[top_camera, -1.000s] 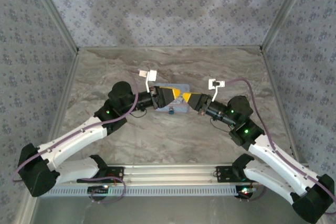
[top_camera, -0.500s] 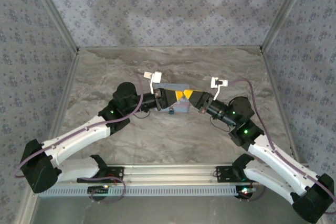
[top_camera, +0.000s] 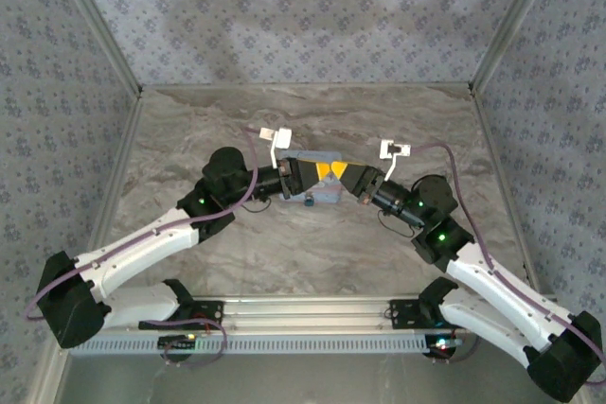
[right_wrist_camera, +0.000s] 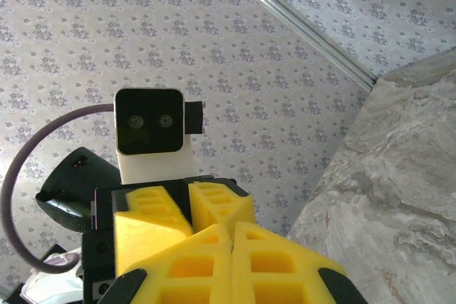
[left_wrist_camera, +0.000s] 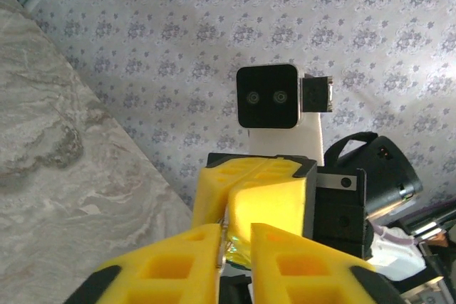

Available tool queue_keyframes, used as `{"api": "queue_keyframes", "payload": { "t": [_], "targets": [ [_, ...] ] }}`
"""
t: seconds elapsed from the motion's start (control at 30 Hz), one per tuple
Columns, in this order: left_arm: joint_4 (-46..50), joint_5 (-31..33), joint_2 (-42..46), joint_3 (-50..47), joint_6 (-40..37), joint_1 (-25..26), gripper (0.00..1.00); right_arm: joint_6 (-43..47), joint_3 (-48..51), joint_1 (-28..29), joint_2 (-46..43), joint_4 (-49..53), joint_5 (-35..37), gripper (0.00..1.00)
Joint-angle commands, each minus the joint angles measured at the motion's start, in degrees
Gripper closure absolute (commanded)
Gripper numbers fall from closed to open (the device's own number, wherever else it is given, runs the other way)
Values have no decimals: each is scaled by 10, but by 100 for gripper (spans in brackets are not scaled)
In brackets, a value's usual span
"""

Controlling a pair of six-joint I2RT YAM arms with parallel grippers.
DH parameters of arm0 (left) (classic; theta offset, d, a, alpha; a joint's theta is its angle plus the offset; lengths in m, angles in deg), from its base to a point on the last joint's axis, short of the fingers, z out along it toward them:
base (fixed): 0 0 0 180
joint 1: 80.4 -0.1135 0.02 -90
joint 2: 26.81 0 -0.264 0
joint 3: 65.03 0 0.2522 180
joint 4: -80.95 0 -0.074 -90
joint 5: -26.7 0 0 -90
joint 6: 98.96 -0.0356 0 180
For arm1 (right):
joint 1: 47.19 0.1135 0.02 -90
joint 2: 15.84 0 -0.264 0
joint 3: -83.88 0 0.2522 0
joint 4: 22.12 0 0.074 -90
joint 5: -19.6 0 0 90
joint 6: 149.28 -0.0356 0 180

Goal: Unlock the padlock with the key

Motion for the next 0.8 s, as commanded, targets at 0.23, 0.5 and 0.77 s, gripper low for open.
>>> {"api": "queue_keyframes", "payload": {
  "t": [0.23, 0.5, 0.77],
  "targets": [
    [-22, -1, 7, 18, -11, 4, 92, -7, 11, 2, 1, -19, -14, 100],
    [-18, 9, 12, 13, -12, 3, 84, -7, 16, 1, -9, -21, -15, 100],
    [-14, 0, 13, 18, -18, 3, 100, -5, 17, 1, -11, -11, -11, 100]
  ]
}}
